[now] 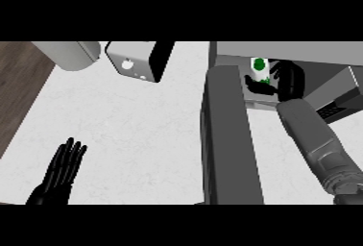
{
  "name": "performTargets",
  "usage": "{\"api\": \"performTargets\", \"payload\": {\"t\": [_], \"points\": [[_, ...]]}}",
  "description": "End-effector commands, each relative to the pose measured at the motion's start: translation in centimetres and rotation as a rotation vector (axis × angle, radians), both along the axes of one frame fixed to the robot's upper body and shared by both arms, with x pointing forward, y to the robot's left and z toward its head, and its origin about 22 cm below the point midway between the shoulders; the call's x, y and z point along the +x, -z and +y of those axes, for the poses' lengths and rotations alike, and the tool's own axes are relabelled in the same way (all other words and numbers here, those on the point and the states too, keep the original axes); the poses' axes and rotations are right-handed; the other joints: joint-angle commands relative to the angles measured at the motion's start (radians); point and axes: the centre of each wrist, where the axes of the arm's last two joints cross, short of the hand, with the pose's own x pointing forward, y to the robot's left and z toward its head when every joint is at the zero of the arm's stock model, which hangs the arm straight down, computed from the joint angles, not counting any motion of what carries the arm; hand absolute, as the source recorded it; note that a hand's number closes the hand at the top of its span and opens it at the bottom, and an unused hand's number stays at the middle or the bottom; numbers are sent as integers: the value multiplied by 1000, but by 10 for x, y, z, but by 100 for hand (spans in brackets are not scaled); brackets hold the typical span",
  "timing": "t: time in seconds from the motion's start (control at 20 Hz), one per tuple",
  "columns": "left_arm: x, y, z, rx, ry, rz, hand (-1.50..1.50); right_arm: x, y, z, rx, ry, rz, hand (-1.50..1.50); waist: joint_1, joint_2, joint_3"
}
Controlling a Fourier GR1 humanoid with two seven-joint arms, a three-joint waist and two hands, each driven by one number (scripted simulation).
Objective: Pick up the milk, place it into the microwave and close the microwave
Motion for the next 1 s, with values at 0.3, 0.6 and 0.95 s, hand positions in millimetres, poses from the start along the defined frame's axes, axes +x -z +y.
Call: {"api": "performTargets", "payload": {"t": [0.3,0.6,0.95], "points": [[3,-2,-11,35,23,-16,-150,1,-3,-10,-117,20,53,-150,25,8,2],[11,4,-13,23,30,-14,-150,5,-2,22,-46,-104,54,-150,24,11,2],[12,-1,-16,-6,72,-35,-150,-3,10,23,78,-209,22,-150,9,6,3]]}}
